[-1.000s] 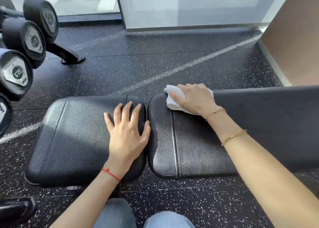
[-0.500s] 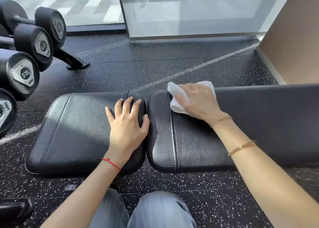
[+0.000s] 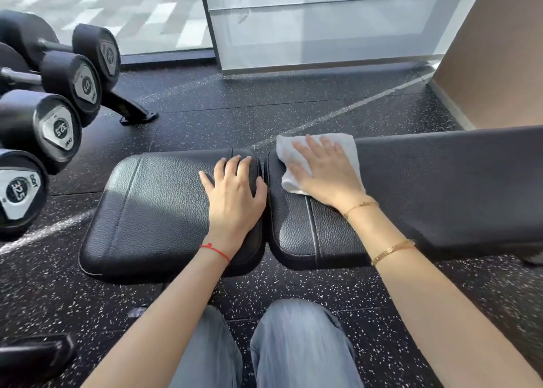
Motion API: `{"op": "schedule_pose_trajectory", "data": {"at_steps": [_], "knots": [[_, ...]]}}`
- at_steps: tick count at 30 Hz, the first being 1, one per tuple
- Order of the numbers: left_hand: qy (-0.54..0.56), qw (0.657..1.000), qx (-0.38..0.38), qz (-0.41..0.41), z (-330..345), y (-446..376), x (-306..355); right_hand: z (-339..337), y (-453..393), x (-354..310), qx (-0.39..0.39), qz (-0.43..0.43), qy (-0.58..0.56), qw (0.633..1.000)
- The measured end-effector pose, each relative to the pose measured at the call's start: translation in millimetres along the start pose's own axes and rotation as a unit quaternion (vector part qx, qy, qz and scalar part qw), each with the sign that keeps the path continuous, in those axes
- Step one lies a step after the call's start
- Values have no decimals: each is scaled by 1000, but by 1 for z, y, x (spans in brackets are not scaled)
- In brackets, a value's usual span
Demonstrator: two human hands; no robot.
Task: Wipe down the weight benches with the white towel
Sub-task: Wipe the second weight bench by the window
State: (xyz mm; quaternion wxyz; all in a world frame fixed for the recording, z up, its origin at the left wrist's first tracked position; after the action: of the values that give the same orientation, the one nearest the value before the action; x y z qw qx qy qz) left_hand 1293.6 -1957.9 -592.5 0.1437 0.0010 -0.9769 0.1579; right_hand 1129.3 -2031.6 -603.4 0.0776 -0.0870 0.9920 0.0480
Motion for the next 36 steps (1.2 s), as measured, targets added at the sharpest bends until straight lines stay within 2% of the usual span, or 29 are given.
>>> {"op": "schedule_pose_trajectory", "data": {"at_steps": [4, 7, 14, 18, 26, 36], "knots": [[17, 1000, 12, 6, -9, 5, -3, 1, 56, -12, 18, -62, -30, 997], [-19, 999, 22, 21, -21, 26, -10, 3, 90, -2, 28, -56, -50, 997], [-33, 999, 15, 25, -45, 73, -45, 0, 46, -13, 27, 12, -41, 999], [-26, 999, 24, 29, -46, 80, -53, 4, 60, -28, 40, -24, -35, 998], [-10, 999, 30, 15, -47, 79, -54, -3, 111, -36, 94, -73, -151, 981], [25, 998, 33, 39, -77, 88, -56, -25, 128, -55, 72, -89, -259, 959]]}}
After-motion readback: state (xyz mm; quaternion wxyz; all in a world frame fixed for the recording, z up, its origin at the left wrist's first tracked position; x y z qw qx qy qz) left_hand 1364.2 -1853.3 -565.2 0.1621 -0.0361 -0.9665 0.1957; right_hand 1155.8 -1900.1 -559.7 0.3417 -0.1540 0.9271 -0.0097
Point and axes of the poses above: each hand's wrist, its own y-axis away from the middle knuckle, its own z-axis out of the palm, x = y × z, the point moved 9 cm from there along -y, towards the middle knuckle, and after that the axes turned 13 degrees about z, right-handed, at the moved point
